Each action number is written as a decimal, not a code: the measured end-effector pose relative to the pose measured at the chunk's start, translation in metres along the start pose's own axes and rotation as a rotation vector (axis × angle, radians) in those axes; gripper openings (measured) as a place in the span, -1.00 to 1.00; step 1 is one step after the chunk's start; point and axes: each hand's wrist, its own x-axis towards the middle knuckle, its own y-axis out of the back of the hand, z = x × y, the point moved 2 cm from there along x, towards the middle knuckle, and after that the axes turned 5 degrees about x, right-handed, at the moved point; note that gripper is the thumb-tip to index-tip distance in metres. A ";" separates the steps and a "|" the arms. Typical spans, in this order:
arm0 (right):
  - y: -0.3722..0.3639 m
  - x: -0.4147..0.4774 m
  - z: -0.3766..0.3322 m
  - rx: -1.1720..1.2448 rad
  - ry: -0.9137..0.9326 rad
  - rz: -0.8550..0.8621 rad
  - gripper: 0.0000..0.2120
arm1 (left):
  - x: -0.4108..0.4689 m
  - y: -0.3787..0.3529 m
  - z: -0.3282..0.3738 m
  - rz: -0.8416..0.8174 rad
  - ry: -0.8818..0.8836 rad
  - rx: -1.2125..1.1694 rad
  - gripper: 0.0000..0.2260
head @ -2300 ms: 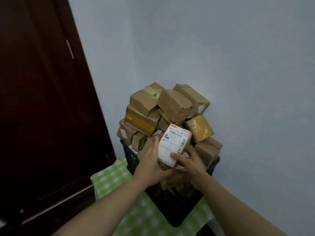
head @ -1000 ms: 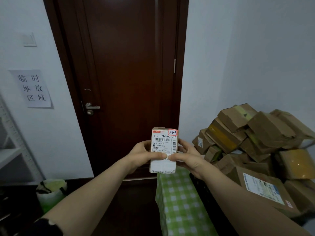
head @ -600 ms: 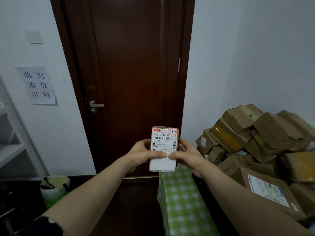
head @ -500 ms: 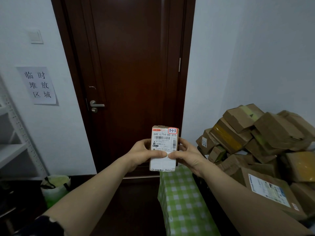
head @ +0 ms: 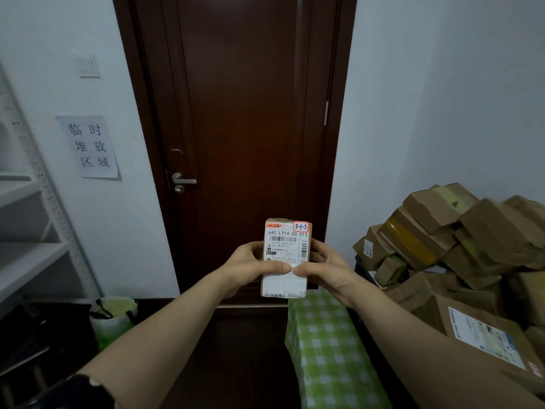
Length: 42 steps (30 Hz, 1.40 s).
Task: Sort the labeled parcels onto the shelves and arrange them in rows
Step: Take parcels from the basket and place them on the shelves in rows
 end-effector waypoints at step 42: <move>-0.540 -0.039 -0.043 0.107 0.109 -1.060 -0.05 | -0.407 0.335 -0.005 1.031 0.073 0.028 -0.69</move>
